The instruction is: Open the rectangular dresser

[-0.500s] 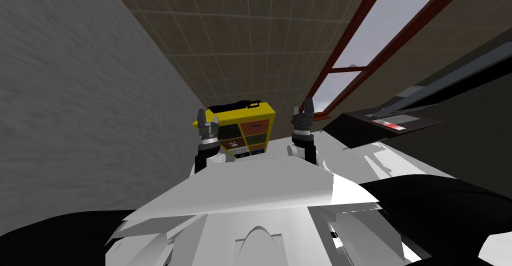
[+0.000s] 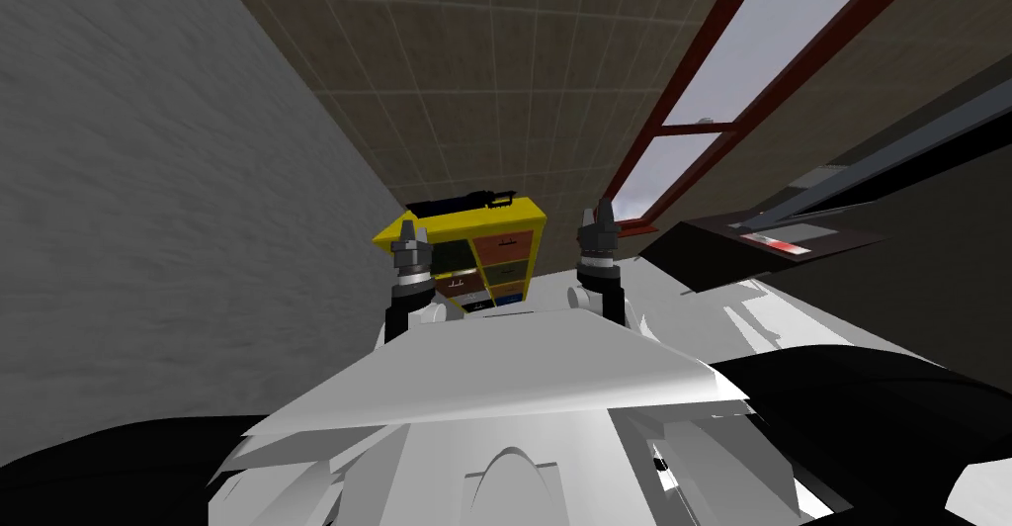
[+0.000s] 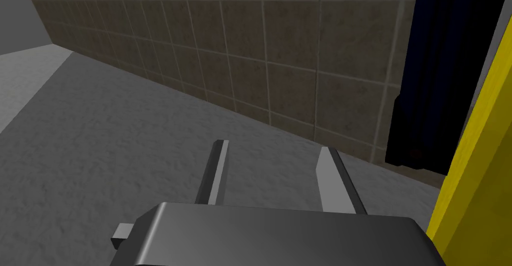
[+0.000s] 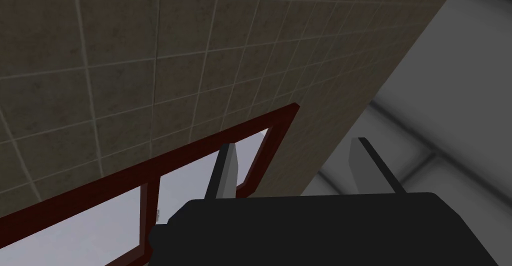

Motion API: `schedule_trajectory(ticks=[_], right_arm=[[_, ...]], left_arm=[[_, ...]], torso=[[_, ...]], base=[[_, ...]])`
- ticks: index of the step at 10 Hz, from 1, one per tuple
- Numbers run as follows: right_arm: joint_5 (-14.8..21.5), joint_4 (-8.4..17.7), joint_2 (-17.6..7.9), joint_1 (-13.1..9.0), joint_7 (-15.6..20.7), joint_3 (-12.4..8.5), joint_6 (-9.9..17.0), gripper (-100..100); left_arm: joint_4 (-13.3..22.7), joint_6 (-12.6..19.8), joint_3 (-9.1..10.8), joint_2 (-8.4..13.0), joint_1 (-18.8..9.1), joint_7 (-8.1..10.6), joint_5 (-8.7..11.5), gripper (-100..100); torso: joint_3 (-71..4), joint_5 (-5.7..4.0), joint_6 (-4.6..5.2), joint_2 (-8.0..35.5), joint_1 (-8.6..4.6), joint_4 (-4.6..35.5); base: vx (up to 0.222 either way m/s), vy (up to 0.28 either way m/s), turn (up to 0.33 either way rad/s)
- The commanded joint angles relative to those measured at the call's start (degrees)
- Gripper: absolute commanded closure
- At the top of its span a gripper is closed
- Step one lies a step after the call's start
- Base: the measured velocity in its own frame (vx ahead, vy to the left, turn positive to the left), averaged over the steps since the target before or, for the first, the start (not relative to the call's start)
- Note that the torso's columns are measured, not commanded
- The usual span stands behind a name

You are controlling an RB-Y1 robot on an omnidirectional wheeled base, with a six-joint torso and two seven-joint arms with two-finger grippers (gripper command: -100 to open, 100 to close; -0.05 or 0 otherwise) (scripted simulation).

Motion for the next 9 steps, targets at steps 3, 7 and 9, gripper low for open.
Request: schedule_trajectory(ticks=[3,7,9], right_arm=[[0.0,0.0,0.0,0.0,0.0,0.0,0.0,0],[0.0,0.0,0.0,0.0,0.0,0.0,0.0,0],[0.0,0.0,0.0,0.0,0.0,0.0,0.0,0]], left_arm=[[0.0,0.0,0.00,0.0,0.0,0.00,0.0,0],[3.2,-1.1,0.15,3.9,-0.5,-0.22,-0.2,-100],[5.6,-1.9,0.27,5.2,-0.8,-0.38,-0.4,-100]], torso=[[-25.3,0.00,0.00,12.7,0.00,12.7],[-47.3,-0.03,0.00,23.6,-0.11,23.6],[-47.6,-0.02,0.00,23.8,-0.05,23.8]], base=[[0.000,0.000,0.000],[0.003,-0.033,0.003],[-0.001,-0.062,0.005]])
